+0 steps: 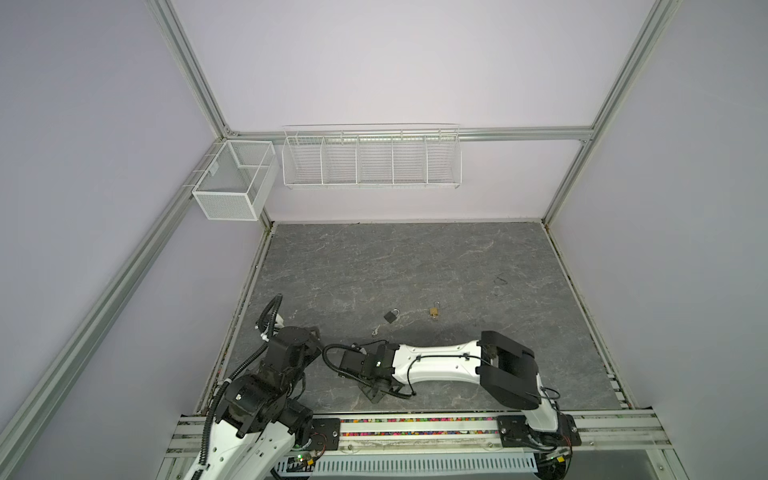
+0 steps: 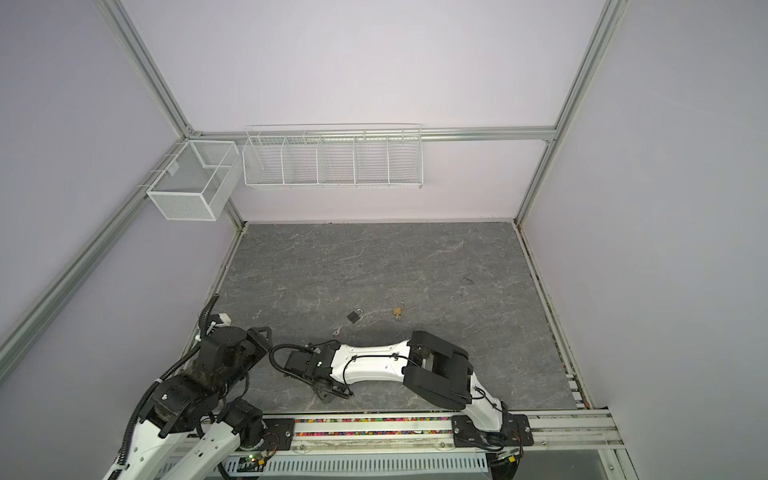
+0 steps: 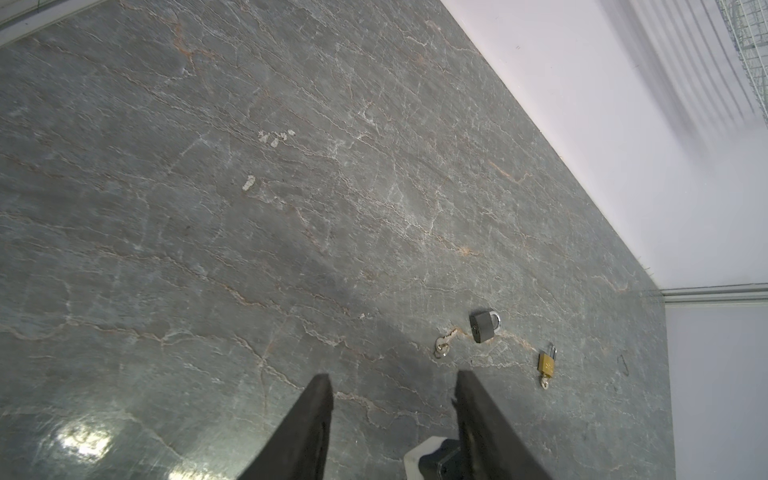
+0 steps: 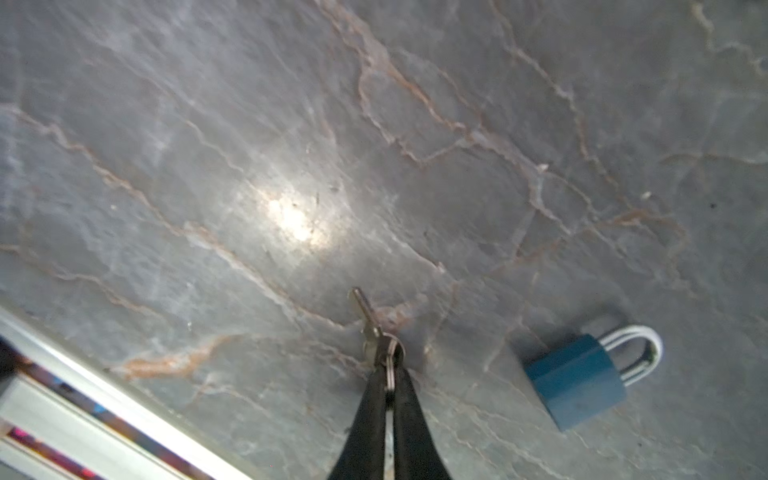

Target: Unlock with the key

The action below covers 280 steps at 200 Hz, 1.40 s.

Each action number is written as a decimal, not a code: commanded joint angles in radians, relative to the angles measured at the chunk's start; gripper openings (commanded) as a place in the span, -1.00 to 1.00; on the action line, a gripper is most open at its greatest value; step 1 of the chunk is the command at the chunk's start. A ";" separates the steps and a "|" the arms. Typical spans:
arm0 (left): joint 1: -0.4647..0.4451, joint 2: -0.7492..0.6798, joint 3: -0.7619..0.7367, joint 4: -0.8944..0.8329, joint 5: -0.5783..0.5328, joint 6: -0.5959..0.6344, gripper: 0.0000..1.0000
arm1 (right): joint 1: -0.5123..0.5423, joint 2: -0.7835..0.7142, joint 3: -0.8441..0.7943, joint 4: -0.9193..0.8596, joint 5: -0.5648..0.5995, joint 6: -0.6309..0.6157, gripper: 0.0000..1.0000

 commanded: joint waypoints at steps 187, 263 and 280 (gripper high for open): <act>-0.007 0.115 -0.100 0.557 0.447 0.044 -0.04 | -0.152 -0.609 -0.394 0.200 0.132 -0.101 -0.87; -0.228 0.350 -0.132 1.054 0.502 0.100 -0.07 | -0.249 -0.871 -0.475 0.260 0.015 -0.098 -0.87; -0.258 0.382 -0.140 1.140 0.510 0.106 -0.08 | -0.264 -0.918 -0.481 0.266 0.008 -0.104 -0.87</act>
